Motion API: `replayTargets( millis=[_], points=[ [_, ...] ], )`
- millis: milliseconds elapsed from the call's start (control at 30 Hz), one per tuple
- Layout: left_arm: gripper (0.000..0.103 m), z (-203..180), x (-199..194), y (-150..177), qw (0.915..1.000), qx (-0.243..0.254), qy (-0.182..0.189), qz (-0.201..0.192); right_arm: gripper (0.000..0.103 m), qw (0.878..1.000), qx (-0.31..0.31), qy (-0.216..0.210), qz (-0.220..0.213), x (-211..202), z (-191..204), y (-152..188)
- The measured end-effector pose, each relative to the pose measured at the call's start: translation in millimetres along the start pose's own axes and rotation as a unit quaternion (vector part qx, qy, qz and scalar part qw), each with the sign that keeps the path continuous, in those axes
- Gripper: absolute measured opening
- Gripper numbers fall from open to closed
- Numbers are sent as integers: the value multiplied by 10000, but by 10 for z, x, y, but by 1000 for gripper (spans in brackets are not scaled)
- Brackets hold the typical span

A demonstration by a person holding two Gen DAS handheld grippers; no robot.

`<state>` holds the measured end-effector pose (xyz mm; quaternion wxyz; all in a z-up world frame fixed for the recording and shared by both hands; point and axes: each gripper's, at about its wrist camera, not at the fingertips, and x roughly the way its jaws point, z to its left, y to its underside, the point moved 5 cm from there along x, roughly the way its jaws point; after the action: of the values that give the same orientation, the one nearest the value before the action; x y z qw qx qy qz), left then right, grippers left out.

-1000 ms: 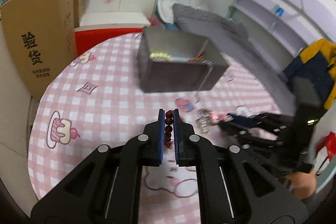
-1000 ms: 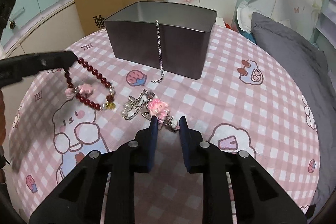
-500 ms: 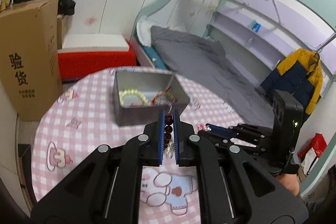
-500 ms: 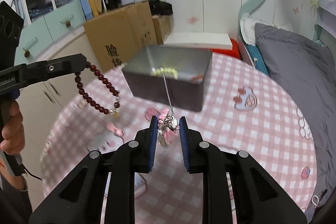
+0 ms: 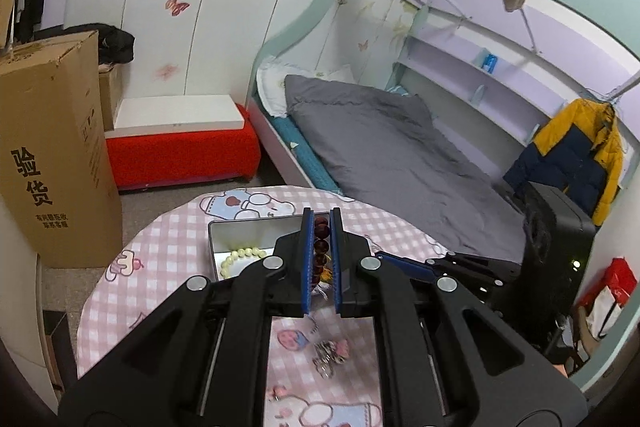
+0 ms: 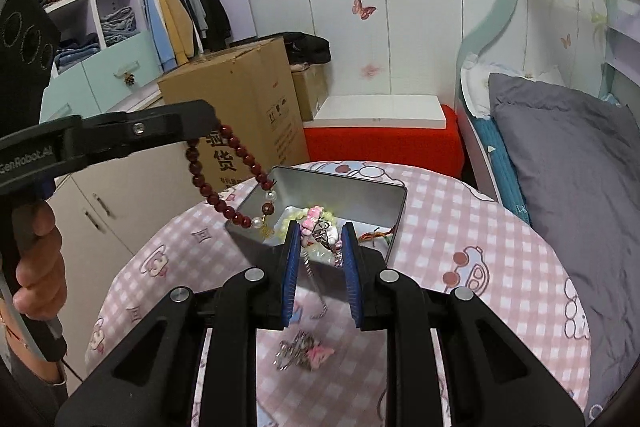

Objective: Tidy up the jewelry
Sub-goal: 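Carry the red bracelet and silver charm over the tin box and open both tools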

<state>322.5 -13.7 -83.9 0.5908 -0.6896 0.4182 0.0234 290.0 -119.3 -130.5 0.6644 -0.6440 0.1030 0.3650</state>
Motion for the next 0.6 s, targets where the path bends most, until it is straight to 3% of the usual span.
replayTargets(
  millis=[300, 600],
  points=[
    [8, 233, 544, 201, 9974, -213, -213, 648, 19, 9995, 101, 50, 300, 310, -133, 99],
    [9, 318, 672, 332, 9941, -283, -326, 994, 20, 9990, 199, 60, 397, 383, -148, 146]
  ],
)
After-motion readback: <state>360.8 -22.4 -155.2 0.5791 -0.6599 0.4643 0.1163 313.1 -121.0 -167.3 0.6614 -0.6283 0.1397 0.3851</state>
